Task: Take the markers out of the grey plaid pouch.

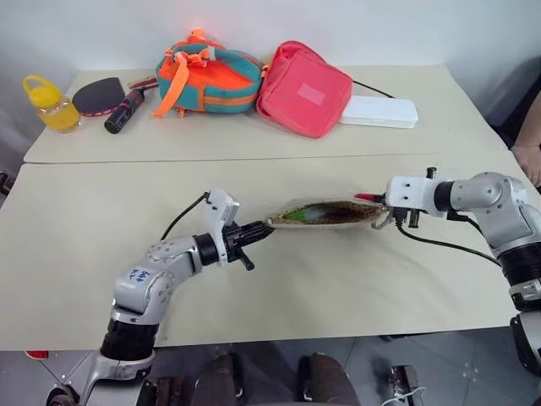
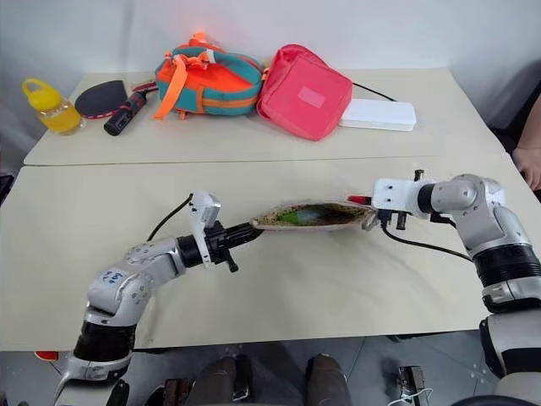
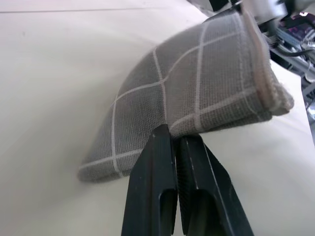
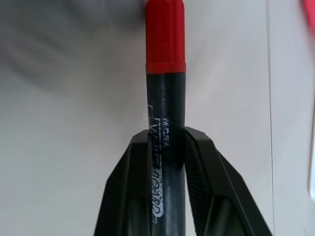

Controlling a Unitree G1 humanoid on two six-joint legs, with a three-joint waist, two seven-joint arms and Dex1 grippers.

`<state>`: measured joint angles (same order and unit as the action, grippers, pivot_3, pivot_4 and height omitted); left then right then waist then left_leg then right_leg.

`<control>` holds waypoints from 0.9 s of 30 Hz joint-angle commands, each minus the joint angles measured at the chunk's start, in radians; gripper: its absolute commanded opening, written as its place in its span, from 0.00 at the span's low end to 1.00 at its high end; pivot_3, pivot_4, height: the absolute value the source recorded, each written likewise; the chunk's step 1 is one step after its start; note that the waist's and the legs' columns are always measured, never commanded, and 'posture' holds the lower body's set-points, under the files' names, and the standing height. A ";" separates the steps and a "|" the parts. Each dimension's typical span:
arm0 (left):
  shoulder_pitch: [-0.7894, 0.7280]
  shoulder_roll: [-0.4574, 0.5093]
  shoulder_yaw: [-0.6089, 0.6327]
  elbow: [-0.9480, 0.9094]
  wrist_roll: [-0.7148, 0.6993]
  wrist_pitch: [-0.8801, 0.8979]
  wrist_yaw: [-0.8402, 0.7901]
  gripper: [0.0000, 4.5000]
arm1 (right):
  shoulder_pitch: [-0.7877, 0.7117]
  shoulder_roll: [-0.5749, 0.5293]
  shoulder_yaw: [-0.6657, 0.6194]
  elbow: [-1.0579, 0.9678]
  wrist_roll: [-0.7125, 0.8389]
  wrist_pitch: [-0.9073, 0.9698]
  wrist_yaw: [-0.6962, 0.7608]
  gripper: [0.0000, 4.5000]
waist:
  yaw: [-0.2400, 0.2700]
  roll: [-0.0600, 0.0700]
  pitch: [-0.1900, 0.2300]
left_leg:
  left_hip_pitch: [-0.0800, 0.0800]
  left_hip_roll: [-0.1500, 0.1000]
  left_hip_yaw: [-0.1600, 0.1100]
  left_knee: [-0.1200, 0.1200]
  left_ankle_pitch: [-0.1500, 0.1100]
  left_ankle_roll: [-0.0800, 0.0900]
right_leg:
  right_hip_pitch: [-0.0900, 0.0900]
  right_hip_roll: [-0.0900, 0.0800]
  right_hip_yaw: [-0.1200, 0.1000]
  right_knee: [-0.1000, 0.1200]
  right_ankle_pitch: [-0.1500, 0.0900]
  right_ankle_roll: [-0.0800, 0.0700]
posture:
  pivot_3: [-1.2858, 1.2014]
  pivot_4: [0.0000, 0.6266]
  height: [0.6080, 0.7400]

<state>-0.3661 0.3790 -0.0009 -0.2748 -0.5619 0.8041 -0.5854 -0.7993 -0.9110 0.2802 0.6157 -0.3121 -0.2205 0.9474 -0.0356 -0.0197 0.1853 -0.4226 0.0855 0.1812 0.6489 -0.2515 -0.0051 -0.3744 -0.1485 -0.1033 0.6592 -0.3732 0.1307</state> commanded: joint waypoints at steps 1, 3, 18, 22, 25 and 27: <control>0.004 0.014 0.037 -0.040 -0.036 0.006 -0.010 0.00 | -0.008 -0.011 -0.023 0.058 0.002 -0.039 -0.019 0.12 | 0.001 0.000 0.000 | 0.000 0.000 0.000 0.000 0.000 0.000 | 0.000 0.000 0.000 0.000 0.000 0.000 | 0.52 0.24 1.00; 0.001 0.018 0.040 -0.033 -0.035 0.004 -0.009 0.00 | -0.004 -0.002 -0.024 0.066 0.005 -0.045 -0.008 0.12 | 0.002 0.000 0.000 | 0.000 0.000 0.000 0.000 0.000 0.000 | 0.000 0.000 0.000 0.000 0.000 0.000 | 0.52 0.24 1.00; -0.010 0.011 0.024 -0.012 -0.022 -0.009 -0.006 0.00 | 0.026 -0.005 -0.102 -0.054 0.140 0.100 0.149 0.49 | 0.006 0.000 0.000 | 0.000 0.000 -0.001 0.001 0.000 0.000 | 0.002 0.000 0.000 0.000 0.000 0.000 | 0.52 0.24 1.00; -0.013 0.009 0.025 -0.010 -0.023 -0.009 -0.003 0.00 | -0.017 -0.017 -0.143 -0.137 0.204 0.159 0.191 0.49 | 0.006 0.000 0.000 | 0.000 0.000 -0.001 0.001 0.000 0.000 | 0.001 0.000 0.000 0.000 0.000 0.000 | 0.52 0.24 1.00; -0.015 0.003 0.024 -0.009 -0.024 -0.008 0.001 0.00 | -0.106 0.009 -0.192 -0.177 0.251 0.173 0.154 0.49 | 0.004 0.000 0.000 | 0.000 0.000 -0.001 0.001 0.000 0.000 | 0.001 0.000 0.000 0.000 0.000 0.000 | 0.52 0.24 1.00; -0.013 0.000 0.022 -0.010 -0.024 -0.009 0.002 0.00 | -0.139 0.027 -0.208 -0.210 0.283 0.203 0.156 0.49 | 0.006 0.000 0.000 | 0.000 0.000 0.000 0.001 0.000 0.000 | 0.000 0.000 0.000 0.001 0.000 0.000 | 0.52 0.24 1.00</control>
<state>-0.3706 0.3840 0.0196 -0.2629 -0.5771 0.8151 -0.5815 -0.9131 -0.8885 0.1172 0.4611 -0.0745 -0.0369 1.1071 -0.0300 -0.0196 0.1854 -0.4223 0.0858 0.1803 0.6498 -0.2516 -0.0051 -0.3740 -0.1482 -0.1035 0.6603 -0.3732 0.1306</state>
